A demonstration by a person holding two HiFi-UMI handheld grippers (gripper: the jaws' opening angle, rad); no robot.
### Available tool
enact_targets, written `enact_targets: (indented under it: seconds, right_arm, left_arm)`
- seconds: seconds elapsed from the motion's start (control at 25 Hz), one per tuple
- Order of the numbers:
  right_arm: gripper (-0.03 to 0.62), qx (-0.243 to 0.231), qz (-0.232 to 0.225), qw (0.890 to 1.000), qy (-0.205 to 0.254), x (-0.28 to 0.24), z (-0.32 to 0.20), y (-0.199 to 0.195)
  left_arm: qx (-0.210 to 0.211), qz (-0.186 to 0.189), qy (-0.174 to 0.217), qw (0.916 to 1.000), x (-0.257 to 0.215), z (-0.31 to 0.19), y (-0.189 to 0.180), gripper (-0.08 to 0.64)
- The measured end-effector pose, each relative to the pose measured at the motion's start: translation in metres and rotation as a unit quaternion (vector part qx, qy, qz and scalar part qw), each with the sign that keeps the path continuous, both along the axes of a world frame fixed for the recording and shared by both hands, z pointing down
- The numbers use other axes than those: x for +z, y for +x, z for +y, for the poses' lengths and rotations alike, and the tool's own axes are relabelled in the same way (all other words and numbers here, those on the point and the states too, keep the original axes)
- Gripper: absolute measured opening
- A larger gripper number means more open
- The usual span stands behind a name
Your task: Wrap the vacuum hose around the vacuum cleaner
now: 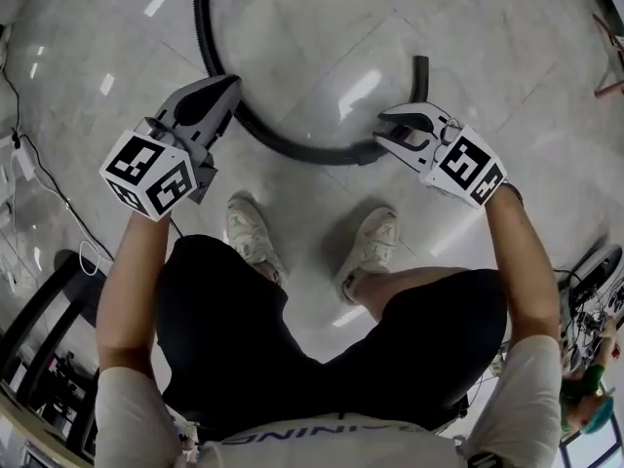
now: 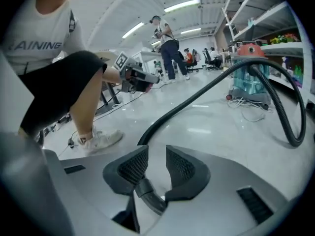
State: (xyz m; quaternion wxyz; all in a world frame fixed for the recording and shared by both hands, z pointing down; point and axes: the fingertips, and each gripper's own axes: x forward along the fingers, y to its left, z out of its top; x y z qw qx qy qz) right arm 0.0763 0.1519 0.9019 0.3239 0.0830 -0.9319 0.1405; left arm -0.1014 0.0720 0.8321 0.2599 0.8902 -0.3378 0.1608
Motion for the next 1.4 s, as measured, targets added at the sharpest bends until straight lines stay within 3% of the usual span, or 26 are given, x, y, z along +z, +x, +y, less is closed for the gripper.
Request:
enact_targets:
  seconds: [0.28, 0.44, 0.64, 0.92, 1.08, 1.4]
  right_arm:
    - [0.183, -0.118, 0.043, 0.992, -0.018, 0.084, 0.040, 0.001]
    - [0.197, -0.189, 0.086, 0.978, -0.015, 0.115, 0.063, 0.006]
    - [0.209, -0.245, 0.127, 0.961, 0.008, 0.140, 0.080, 0.011]
    - [0.221, -0.289, 0.154, 0.945, 0.007, 0.169, 0.090, 0.004]
    - [0.232, -0.296, 0.170, 0.940, -0.006, 0.175, 0.091, 0.004]
    - [0.239, -0.305, 0.210, 0.929, 0.015, 0.188, 0.095, 0.001]
  left_arm:
    - [0.047, 0.004, -0.007, 0.9989, 0.037, -0.003, 0.022, 0.017]
    - [0.062, 0.015, -0.016, 0.9978, 0.046, -0.001, 0.033, 0.017]
    - [0.088, 0.016, -0.021, 0.9958, 0.044, 0.003, 0.047, 0.017]
    - [0.089, 0.020, -0.032, 0.9954, 0.050, 0.006, 0.042, 0.017]
    - [0.089, 0.032, -0.040, 0.9947, 0.051, 0.007, 0.042, 0.017]
    - [0.100, 0.040, -0.045, 0.9932, 0.053, 0.007, 0.048, 0.017]
